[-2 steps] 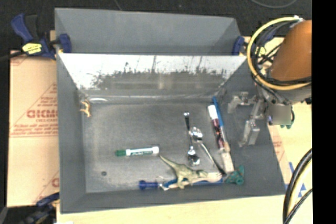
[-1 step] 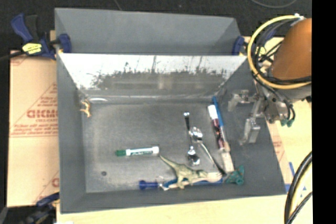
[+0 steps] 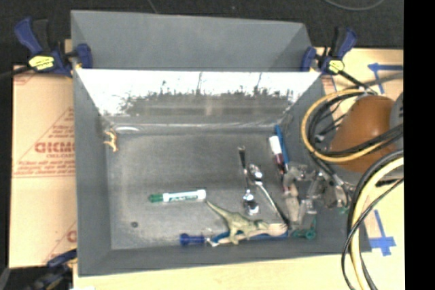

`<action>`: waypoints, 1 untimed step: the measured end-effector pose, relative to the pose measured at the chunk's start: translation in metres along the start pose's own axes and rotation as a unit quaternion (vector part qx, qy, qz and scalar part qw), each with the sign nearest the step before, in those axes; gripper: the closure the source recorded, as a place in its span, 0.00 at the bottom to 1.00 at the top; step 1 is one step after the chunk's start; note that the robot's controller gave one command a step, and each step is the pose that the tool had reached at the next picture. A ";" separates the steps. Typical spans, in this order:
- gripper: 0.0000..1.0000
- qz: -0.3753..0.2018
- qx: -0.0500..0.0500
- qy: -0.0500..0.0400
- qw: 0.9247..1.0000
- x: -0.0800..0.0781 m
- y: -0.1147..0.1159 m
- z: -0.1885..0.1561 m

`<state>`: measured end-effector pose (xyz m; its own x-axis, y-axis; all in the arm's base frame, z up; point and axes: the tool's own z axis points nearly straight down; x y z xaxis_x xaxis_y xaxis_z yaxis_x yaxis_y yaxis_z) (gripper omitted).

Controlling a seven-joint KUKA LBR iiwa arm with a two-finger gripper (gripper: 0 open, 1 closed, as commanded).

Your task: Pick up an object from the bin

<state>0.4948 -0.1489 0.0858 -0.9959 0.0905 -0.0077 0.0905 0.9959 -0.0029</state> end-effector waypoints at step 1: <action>0.00 0.040 0.001 -0.004 0.999 0.015 -0.015 -0.066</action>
Offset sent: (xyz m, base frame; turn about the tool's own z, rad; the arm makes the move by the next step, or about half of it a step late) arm -0.0142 0.0024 0.0142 -0.6868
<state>0.4783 -0.1623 0.1512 -0.9854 0.1693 -0.0168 0.1694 0.9855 -0.0030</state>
